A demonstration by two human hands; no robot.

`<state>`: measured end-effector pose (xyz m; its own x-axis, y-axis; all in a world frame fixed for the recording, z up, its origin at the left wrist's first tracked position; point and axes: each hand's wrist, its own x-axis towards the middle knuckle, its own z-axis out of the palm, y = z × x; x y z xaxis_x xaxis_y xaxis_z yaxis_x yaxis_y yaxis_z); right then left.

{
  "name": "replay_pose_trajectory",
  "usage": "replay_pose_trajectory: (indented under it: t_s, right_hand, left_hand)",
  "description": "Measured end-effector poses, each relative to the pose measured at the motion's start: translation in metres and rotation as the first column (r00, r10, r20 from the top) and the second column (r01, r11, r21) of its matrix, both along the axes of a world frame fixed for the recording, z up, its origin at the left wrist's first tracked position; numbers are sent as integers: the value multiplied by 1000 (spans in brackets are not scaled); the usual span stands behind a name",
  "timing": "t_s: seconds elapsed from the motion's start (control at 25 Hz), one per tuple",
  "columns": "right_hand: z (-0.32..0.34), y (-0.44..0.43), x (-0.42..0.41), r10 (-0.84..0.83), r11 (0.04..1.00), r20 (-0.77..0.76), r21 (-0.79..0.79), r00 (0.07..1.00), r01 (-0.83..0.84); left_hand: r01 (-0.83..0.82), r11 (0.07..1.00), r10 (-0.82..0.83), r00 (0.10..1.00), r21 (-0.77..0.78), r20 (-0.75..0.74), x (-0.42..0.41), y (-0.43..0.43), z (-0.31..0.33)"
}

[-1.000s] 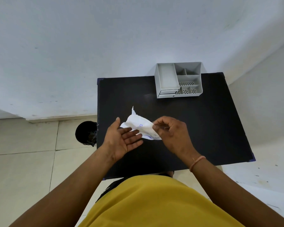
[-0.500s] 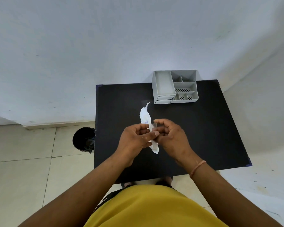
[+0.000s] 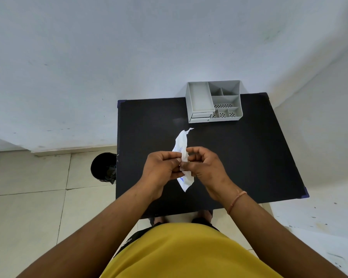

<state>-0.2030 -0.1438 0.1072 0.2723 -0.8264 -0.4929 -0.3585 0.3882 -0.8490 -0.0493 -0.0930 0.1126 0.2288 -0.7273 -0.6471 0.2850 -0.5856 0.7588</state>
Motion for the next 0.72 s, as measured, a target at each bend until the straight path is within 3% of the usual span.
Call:
replay_pose_trajectory:
  t_s: [0.28, 0.4, 0.6, 0.72]
  right_hand:
    - [3, 4, -6, 54, 998, -41, -20, 998, -54]
    - [-2, 6, -8, 27, 999, -31, 22, 999, -26]
    - [-9, 8, -10, -211, 977, -101, -46, 972, 207]
    - [-7, 10, -12, -144, 987, -92, -81, 985, 137]
  left_hand:
    - [-81, 996, 83, 993, 37, -86, 6, 2, -2]
    - [-58, 998, 58, 998, 21, -33, 6, 5, -5]
    - [-82, 997, 82, 988, -10, 130, 2, 9, -14]
    - [-24, 1000, 24, 990, 1, 137, 0, 12, -17]
